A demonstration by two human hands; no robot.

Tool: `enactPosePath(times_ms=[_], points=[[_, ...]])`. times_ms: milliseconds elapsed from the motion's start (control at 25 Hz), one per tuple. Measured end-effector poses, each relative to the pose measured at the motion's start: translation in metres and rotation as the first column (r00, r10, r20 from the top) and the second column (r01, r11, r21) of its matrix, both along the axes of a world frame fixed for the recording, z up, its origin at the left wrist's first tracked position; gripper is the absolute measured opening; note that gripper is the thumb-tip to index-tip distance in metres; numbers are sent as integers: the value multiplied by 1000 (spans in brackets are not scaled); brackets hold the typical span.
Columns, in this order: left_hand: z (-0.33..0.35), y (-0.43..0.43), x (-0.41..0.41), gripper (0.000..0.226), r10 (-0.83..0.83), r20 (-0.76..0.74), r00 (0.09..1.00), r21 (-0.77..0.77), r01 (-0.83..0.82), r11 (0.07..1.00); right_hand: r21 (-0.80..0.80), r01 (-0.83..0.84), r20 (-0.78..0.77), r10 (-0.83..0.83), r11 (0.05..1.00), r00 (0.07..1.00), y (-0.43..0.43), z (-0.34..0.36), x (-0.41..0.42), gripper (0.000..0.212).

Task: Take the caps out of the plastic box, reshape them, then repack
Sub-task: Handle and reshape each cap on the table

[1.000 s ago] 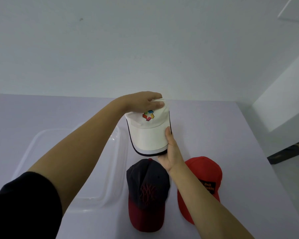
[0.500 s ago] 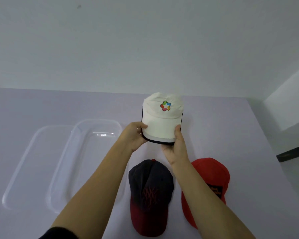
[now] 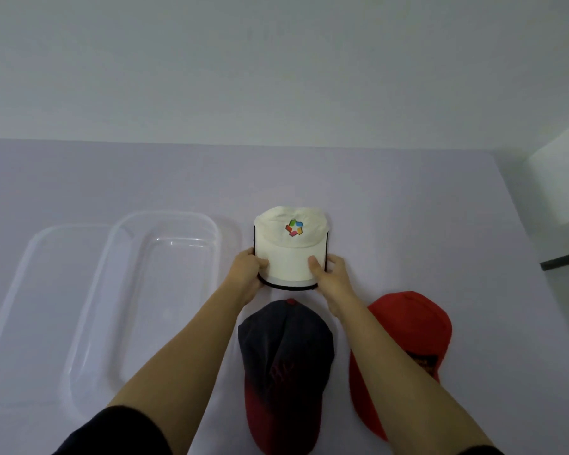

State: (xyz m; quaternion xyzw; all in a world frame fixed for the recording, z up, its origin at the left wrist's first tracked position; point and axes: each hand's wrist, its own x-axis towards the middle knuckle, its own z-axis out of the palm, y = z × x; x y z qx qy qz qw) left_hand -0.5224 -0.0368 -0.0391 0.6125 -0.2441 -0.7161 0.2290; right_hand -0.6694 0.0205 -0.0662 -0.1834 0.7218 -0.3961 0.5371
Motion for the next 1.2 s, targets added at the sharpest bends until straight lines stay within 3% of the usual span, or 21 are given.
enactPosePath(times_ms=[120, 200, 280, 360, 480, 600, 680, 800, 960, 1080, 1200], points=[[-14, -5, 0, 50, -8, 109, 994, -29, 11, 1000, 41, -59, -226, 67, 997, 972, -1, -3, 5, 48], [-21, -7, 2, 45, -84, 263, 961, -75, 107, 991, 46, -63, -388, 76, 997, 918, -1, -2, 8, 46], [-18, -4, 3, 30, -185, 486, 854, -114, 272, 955, 76, -105, -477, 129, 991, 870, 1, -1, 11, 44], [-10, 1, 0, 31, -266, 639, 722, -97, 419, 903, 135, -173, -522, 218, 976, 825, 4, 0, 11, 45], [14, -8, 0, 45, -166, 760, 629, -253, 520, 816, 60, -224, -598, 215, 973, 772, -3, 15, -3, 41], [38, -46, 15, 37, -125, 743, 657, -456, 634, 624, -75, -357, -643, 228, 931, 731, -30, 38, -33, 33], [43, -71, 24, 39, -300, 677, 672, -429, 692, 581, -69, -479, -647, 327, 875, 689, -48, 47, -47, 34], [34, -90, 26, 40, -612, 557, 562, -318, 825, 468, -18, -631, -557, 517, 775, 650, -66, 46, -51, 39], [28, -98, 22, 27, -664, 454, 594, -355, 804, 477, -109, -630, -406, 543, 769, 735, -78, 46, -48, 16], [29, -100, 21, 16, -645, 532, 548, -372, 836, 404, -128, -628, -396, 541, 767, 742, -82, 48, -49, 12], [24, -103, 21, 14, -596, 697, 398, -287, 917, 277, -14, -682, -563, 558, 731, 610, -83, 42, -54, 11]])
